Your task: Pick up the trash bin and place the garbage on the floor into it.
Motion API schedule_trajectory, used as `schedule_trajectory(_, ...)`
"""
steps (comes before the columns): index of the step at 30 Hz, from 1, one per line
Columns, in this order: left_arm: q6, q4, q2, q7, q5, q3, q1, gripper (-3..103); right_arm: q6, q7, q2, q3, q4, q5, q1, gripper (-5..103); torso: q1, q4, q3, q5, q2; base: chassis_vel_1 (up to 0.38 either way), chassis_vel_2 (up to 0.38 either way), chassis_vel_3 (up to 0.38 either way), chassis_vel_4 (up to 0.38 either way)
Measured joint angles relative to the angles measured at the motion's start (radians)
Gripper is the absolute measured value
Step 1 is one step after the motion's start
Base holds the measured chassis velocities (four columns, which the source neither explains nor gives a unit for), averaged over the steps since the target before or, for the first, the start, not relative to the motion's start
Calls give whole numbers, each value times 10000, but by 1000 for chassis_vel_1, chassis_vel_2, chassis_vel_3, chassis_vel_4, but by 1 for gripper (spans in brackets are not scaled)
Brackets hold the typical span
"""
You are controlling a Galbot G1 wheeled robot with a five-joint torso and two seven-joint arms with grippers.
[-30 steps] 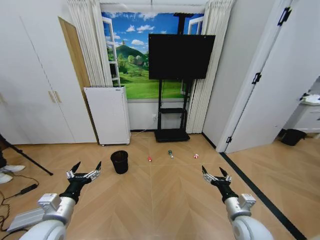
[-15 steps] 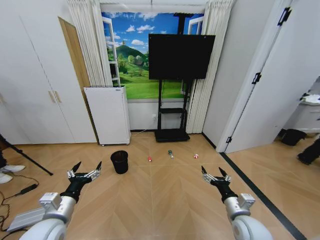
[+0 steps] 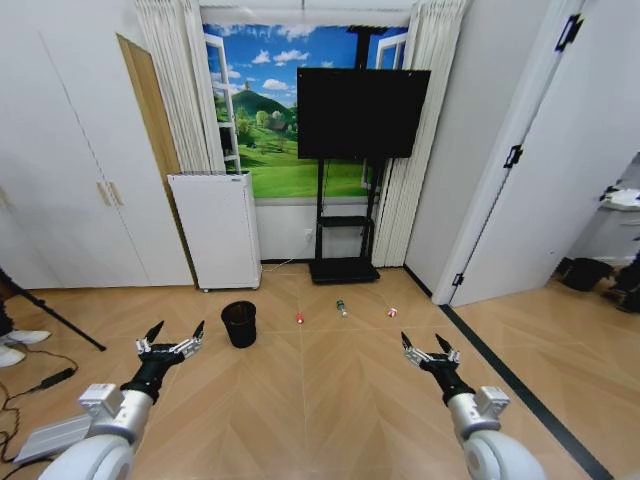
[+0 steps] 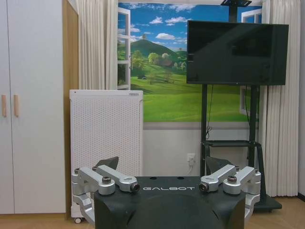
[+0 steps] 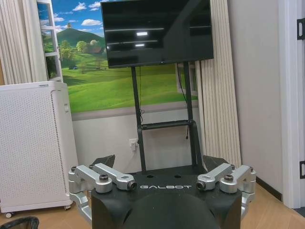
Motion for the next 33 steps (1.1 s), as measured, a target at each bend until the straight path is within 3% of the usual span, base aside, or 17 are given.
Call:
schedule_trajectory(17, -11, -23, 21, 14, 1, -19, -6, 100, 168, -224, 40, -26, -111, -62, 4, 100, -2, 0, -1, 0, 1, -20, 28, 29, -28)
schedule_trajectory(33, -29, 32, -4, 33, 13, -4, -35, 100, 246, -277, 52, -84, -198, -102, 5, 100, -1, 1, -1, 0, 1, -229, 230, 246, -239)
